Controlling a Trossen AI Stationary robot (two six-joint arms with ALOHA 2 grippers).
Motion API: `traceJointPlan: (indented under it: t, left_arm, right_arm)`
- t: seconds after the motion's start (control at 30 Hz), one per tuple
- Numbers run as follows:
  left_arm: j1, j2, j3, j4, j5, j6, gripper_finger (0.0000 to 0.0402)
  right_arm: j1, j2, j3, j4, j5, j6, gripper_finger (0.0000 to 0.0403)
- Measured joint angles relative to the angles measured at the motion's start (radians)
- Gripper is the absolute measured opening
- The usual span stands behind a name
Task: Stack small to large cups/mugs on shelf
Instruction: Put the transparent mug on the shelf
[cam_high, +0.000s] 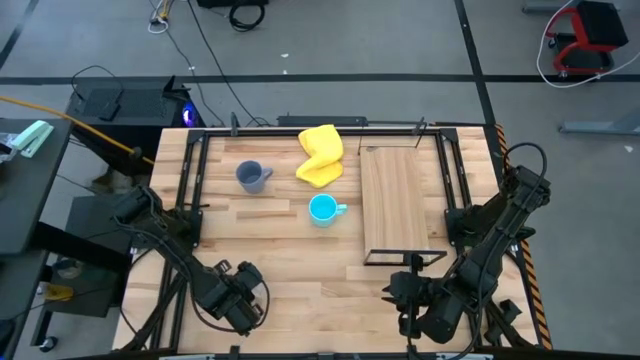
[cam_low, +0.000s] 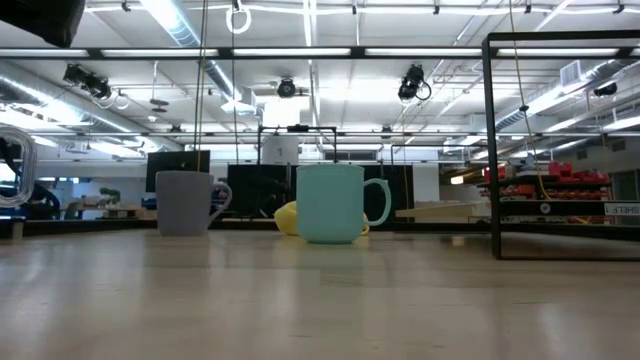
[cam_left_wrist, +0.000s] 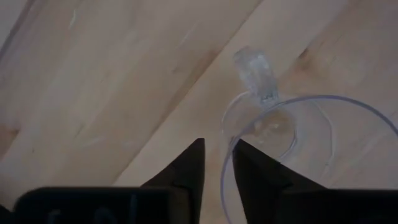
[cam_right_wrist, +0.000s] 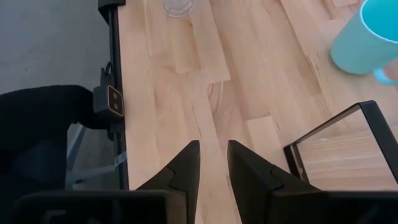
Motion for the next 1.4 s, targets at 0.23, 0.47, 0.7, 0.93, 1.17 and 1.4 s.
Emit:
traceJointPlan:
  t: [0.23,0.47,0.7,0.93,1.17,1.4]
  left_arm:
    - [0.027,-0.008,0.002,0.003,0.015,0.093,0.0011]
    - [0.09,-0.008,0.131,-0.003,0.02,0.344,0.0008]
    - [0.195,-0.002,0.38,0.0,0.018,0.675,0.0006]
    - [0.299,0.101,0.631,0.001,0.035,0.995,0.0006]
    - [0.366,0.332,0.833,-0.054,0.213,1.22,0.0006]
    - [0.425,0.572,1.056,-0.111,0.299,1.325,0.0006]
  right_arm:
    - [0.0,0.0,0.0,0.0,0.004,0.0,0.0089]
    - [0.0,0.0,0.0,-0.017,-0.012,0.05,0.0089]
    - [0.033,0.0,0.0,-0.174,-0.128,0.273,0.0089]
    - [0.141,-0.015,0.001,-0.321,-0.147,0.561,0.0089]
    - [0.258,-0.015,0.001,-0.384,-0.147,0.833,0.0089]
    - [0.328,0.016,0.001,-0.407,-0.148,0.977,0.0089]
